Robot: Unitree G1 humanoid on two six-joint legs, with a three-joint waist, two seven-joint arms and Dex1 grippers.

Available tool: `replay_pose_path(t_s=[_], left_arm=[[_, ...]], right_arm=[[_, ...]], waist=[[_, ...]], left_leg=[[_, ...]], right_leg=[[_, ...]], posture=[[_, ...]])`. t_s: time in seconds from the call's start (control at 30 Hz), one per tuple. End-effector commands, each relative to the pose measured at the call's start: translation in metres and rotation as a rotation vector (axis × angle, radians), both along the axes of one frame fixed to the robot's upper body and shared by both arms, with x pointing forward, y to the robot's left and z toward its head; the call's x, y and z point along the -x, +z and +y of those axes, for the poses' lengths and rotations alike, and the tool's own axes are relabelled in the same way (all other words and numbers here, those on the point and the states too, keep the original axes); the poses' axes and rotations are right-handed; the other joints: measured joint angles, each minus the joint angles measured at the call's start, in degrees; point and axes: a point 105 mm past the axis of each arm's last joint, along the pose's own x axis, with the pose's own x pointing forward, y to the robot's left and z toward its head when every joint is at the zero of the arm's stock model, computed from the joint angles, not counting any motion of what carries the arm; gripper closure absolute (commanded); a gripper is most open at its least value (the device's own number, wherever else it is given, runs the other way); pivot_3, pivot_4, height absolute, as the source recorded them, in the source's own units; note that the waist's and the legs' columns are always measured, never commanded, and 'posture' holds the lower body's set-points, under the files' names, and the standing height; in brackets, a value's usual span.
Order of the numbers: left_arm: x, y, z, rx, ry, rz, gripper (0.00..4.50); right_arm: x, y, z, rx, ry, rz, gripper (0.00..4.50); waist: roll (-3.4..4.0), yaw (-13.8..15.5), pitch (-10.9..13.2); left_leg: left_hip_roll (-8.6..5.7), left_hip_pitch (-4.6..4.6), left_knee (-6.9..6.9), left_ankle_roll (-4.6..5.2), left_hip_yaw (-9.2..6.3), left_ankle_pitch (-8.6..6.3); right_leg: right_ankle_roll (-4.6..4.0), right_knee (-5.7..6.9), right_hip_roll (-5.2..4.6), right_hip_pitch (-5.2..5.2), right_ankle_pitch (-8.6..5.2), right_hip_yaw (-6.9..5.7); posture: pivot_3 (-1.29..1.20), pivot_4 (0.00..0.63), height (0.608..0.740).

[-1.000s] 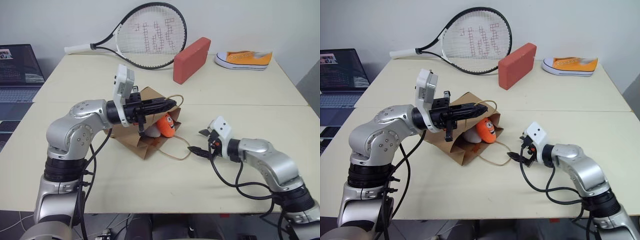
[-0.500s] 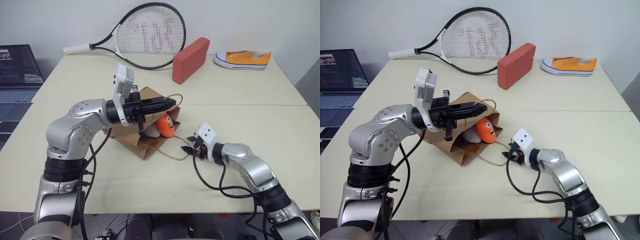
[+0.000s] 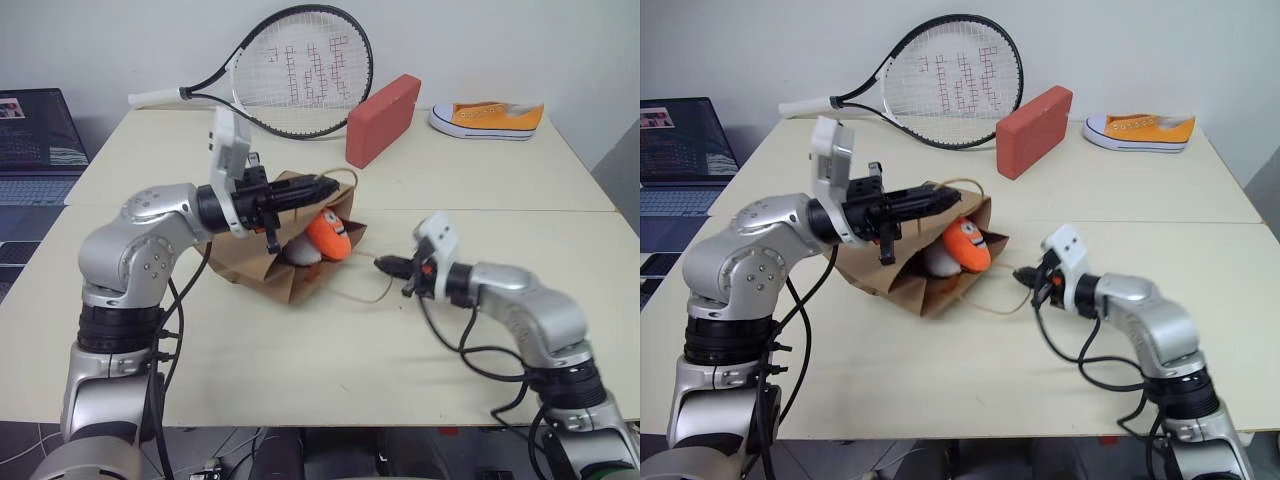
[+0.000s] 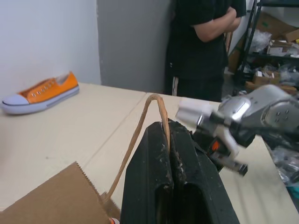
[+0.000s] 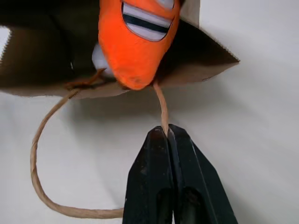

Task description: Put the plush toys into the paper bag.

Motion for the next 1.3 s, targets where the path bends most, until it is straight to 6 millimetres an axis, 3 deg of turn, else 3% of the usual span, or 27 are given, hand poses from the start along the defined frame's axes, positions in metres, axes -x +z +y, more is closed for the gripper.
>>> replay_pose_path(t_s=[0.03, 0.27, 0.43, 0.9, 1.17, 1.23, 1.3], left_arm=[[0.0, 0.022, 0.005, 0.03, 0.006, -0.08, 4.5], [-0.014, 0.03, 0.001, 0.056, 0.0, -0.117, 4.5], [-0.029, 0.032, -0.008, 0.063, 0.003, -0.139, 4.5], [-0.055, 0.032, -0.044, 0.08, -0.02, -0.16, 4.5], [-0.071, 0.02, -0.051, 0.029, 0.027, -0.126, 4.5], [-0.072, 0.016, -0.051, -0.005, 0.024, -0.126, 4.08], [-0.069, 0.014, -0.049, -0.023, 0.005, -0.138, 3.62]], right_arm=[[0.01, 0.038, -0.012, -0.076, 0.014, -0.014, 4.48], [0.027, 0.094, -0.044, -0.099, 0.003, -0.034, 4.48], [0.032, 0.114, -0.059, -0.089, -0.037, -0.043, 4.48], [0.025, 0.122, -0.074, -0.107, -0.154, -0.052, 4.48], [0.009, 0.106, -0.066, -0.119, -0.212, -0.029, 4.48], [0.007, 0.106, -0.063, -0.133, -0.208, -0.026, 4.5], [0.005, 0.106, -0.062, -0.139, -0.217, -0.035, 4.1]], waist=[[0.0, 0.0, 0.0], [0.01, 0.7, 0.0], [0.01, 0.9, 0.0], [0.01, 0.8, 0.0], [0.01, 0.7, 0.0], [0.02, 0.7, 0.0], [0.02, 0.8, 0.0]], left_leg=[[0.0, -0.01, 0.0, 0.0, 0.0, 0.0], [-0.01, -0.03, 0.0, 0.0, 0.01, 0.0], [-0.01, -0.05, 0.0, 0.0, 0.03, 0.0], [-0.01, -0.08, -0.01, 0.01, 0.05, 0.0], [-0.01, -0.06, -0.01, 0.01, 0.04, 0.0], [-0.02, -0.08, -0.01, 0.01, 0.05, 0.0], [-0.02, -0.1, -0.02, 0.01, 0.04, 0.0]], right_leg=[[0.0, 0.0, 0.0, 0.0, 0.0, 0.0], [-0.01, -0.01, 0.0, -0.01, 0.0, 0.0], [-0.01, -0.03, 0.0, -0.01, 0.0, 0.01], [0.01, -0.02, 0.0, -0.04, 0.01, 0.03], [0.01, -0.01, 0.0, -0.04, 0.01, 0.03], [0.02, -0.02, 0.0, -0.05, 0.02, 0.05], [0.02, -0.03, 0.0, -0.06, 0.02, 0.04]], posture=[[0.0, 0.15, 0.74], [0.0, 0.15, 0.74], [0.0, 0.15, 0.74], [0.0, 0.15, 0.74], [0.0, 0.15, 0.74], [0.0, 0.15, 0.74], [0.0, 0.15, 0.74]])
